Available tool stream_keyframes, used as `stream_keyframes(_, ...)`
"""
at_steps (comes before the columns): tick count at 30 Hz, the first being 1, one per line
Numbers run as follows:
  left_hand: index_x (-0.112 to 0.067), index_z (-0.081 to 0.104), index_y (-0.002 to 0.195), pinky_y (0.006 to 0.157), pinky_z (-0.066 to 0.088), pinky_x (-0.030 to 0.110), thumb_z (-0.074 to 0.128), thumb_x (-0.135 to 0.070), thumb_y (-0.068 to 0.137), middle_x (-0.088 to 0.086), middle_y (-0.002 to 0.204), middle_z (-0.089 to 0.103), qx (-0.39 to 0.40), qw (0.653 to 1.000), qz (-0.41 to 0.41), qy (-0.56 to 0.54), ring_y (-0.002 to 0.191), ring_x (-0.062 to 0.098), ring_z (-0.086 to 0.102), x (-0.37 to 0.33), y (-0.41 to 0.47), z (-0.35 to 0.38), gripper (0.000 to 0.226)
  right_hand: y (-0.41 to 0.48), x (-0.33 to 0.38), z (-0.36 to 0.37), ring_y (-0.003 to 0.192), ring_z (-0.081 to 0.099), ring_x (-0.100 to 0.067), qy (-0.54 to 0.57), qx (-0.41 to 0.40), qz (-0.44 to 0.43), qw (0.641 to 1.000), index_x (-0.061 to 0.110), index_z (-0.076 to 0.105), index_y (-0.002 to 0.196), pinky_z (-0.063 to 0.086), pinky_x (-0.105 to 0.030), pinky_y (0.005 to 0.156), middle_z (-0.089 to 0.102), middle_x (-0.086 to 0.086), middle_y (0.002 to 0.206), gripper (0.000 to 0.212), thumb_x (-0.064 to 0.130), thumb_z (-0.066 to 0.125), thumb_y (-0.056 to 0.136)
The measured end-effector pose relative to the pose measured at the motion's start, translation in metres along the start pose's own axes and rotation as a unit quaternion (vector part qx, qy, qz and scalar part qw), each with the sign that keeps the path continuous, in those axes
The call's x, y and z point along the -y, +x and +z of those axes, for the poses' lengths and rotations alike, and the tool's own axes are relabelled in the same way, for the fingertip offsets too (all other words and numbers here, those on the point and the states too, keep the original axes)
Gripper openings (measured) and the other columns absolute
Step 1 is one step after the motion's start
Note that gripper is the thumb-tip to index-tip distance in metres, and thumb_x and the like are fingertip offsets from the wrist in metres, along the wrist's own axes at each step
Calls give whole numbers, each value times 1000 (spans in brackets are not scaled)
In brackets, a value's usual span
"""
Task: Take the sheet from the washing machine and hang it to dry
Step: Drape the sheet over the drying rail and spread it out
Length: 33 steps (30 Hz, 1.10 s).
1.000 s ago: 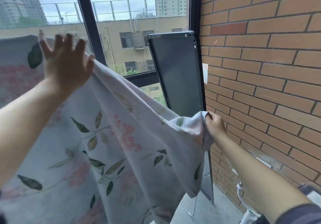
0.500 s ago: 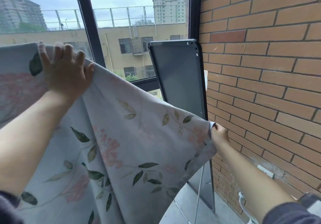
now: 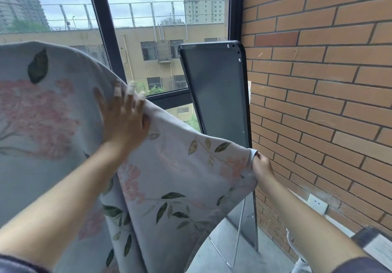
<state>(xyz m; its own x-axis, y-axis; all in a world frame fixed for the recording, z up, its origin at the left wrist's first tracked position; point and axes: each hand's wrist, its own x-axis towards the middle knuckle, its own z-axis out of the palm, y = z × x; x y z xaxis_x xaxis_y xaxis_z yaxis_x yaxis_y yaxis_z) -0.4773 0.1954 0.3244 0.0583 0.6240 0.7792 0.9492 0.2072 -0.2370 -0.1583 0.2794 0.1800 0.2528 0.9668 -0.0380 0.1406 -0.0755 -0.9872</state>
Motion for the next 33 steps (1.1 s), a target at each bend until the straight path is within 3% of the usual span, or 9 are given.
stream_keyframes(4,-11,50,131,106,-19,61,42,-33,75,15,145,39,78,992,82,-49,139,36,24,-59,-39,26,60,-7,-4,3,80,57,-27,3,6,-4,1000,15,60,82,43,-31,68,61,-10,83,27,21,37,97)
stream_keyframes(9,-18,52,124,104,13,72,74,-40,63,4,123,58,110,963,218,-117,121,26,52,-119,-53,32,68,-14,-2,7,79,53,-22,21,35,-22,999,18,55,74,41,-30,69,57,-6,78,30,19,37,98)
stream_keyframes(14,-21,57,78,105,27,63,63,-26,85,-6,65,60,87,942,231,-229,64,21,64,-146,-44,31,10,-21,2,0,73,57,-15,79,57,-76,992,21,60,78,47,-20,58,62,1,76,27,19,45,99)
stream_keyframes(16,-19,58,74,106,28,57,53,-21,89,-5,61,60,81,945,208,-239,58,22,63,-144,-36,31,15,-23,-6,-6,76,63,-20,78,142,-108,981,16,67,89,53,-23,65,68,-8,82,29,42,53,93)
stream_keyframes(18,-19,60,78,105,30,53,46,-22,89,-4,65,64,74,948,206,-230,61,21,64,-143,-30,27,19,-27,-19,-13,92,65,-29,41,258,-100,960,15,65,107,53,-43,84,67,-20,103,51,59,58,82)
stream_keyframes(24,-16,58,74,98,41,49,57,-11,83,0,60,65,56,962,164,-210,53,25,61,-142,-24,23,10,-47,-42,-16,118,56,-20,50,453,2,890,19,56,126,42,-40,101,65,0,123,53,39,70,79)
stream_keyframes(27,-17,61,79,98,40,46,56,-13,86,2,63,67,56,965,146,-211,57,26,62,-139,-22,22,9,-59,-37,-6,80,66,4,-29,402,-31,915,23,65,93,51,-14,73,73,17,82,17,15,73,80)
stream_keyframes(31,-17,59,80,100,37,43,54,-13,88,6,63,65,68,970,111,-206,60,30,62,-131,-21,20,11,-54,-47,2,77,69,-14,30,261,-20,965,14,68,85,56,-37,83,73,2,81,7,18,64,89)
stream_keyframes(33,-18,59,81,101,34,43,51,-16,90,7,68,67,96,971,104,-193,65,31,63,-123,-21,19,12,-50,-53,-5,77,64,-20,31,244,-6,969,11,68,81,51,-35,76,70,-1,79,14,25,66,84)
